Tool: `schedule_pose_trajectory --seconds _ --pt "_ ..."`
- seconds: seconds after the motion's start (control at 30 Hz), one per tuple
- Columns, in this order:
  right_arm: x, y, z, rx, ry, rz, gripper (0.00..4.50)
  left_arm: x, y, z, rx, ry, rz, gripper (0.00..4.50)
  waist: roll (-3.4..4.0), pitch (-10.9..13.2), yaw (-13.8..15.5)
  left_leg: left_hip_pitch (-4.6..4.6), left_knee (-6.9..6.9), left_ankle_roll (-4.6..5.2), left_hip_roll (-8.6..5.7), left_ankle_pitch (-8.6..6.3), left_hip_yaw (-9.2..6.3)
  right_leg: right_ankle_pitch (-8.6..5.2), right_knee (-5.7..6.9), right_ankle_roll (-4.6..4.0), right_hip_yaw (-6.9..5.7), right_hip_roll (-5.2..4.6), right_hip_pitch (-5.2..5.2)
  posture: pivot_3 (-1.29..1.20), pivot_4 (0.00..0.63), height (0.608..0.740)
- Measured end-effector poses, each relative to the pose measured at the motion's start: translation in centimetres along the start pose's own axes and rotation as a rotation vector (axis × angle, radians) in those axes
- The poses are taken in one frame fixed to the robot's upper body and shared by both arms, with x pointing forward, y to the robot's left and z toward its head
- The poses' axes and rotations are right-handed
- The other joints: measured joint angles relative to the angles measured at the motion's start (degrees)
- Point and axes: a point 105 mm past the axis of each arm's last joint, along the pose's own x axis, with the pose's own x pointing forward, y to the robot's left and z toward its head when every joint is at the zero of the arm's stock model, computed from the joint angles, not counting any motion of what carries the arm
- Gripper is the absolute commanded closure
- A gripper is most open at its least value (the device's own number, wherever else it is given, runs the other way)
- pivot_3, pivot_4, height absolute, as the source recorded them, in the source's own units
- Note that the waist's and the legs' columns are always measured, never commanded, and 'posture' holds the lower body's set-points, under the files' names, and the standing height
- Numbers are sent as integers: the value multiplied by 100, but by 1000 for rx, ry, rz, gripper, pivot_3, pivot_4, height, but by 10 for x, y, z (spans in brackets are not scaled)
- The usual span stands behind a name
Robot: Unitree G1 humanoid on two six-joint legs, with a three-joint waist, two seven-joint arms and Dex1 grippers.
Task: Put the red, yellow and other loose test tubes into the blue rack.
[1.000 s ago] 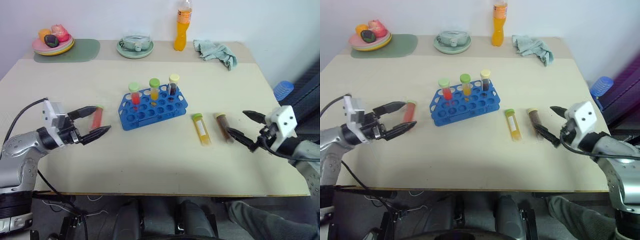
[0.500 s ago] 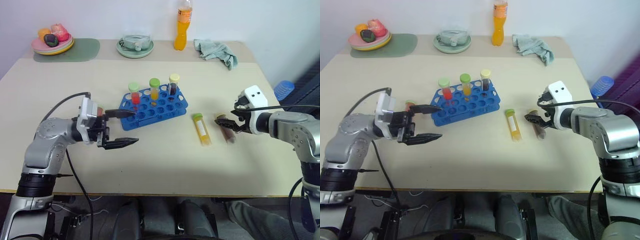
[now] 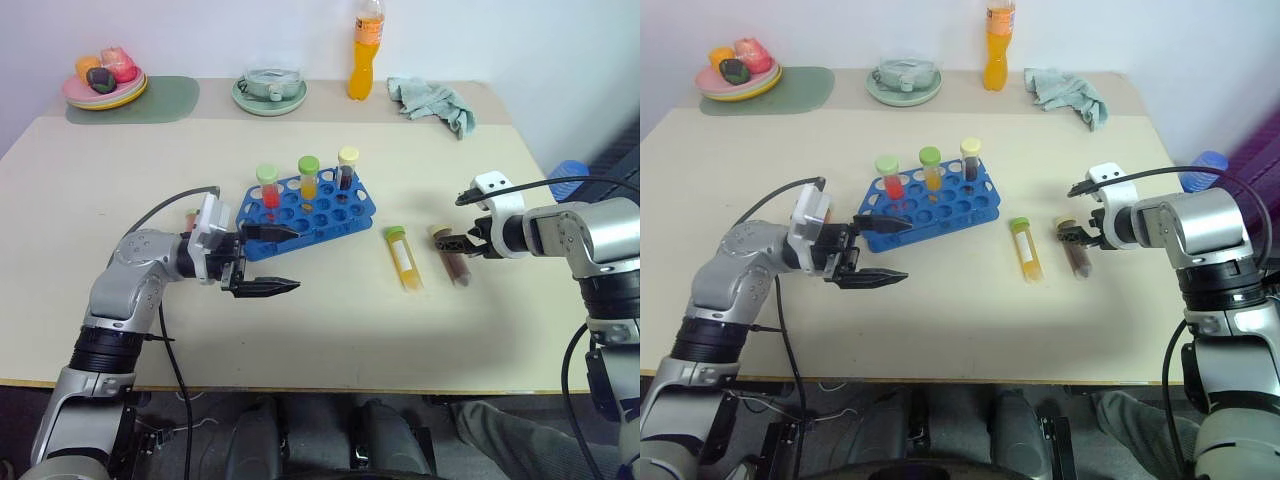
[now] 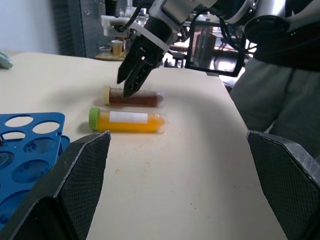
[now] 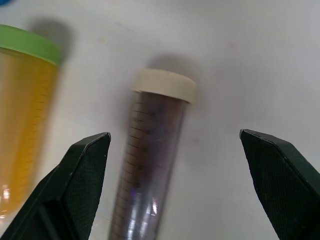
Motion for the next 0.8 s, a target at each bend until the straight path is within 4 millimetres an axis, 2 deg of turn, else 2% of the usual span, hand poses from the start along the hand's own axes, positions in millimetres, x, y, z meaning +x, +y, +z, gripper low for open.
schedule_pose_trajectory --seconds 0.2,0.33,0.5,0.73,0.8 --pt "3 9 5 51 27 43 276 6 1 -3 -11 -21 17 35 0 0 -3 0 0 0 0 0 1 0 3 0 1 0 -2 0 150 740" --pt "8 16 10 145 35 94 276 8 1 -4 -18 -29 25 35 0 0 9 -2 0 0 0 0 4 0 4 0 2 -1 -3 0 150 740" --pt "11 14 7 203 60 100 276 9 1 -4 -22 -33 27 35 0 0 9 -3 0 0 0 0 5 0 3 0 2 -1 -4 0 150 740" --pt "17 8 2 192 72 69 276 10 2 -4 -28 -39 30 35 1 0 -12 -2 0 0 1 0 7 0 7 0 4 -1 -8 0 150 740" --pt "18 7 2 181 73 66 801 12 2 -4 -34 -48 33 0 0 0 -13 -2 1 0 0 0 7 0 7 0 5 -1 -7 0 150 740"
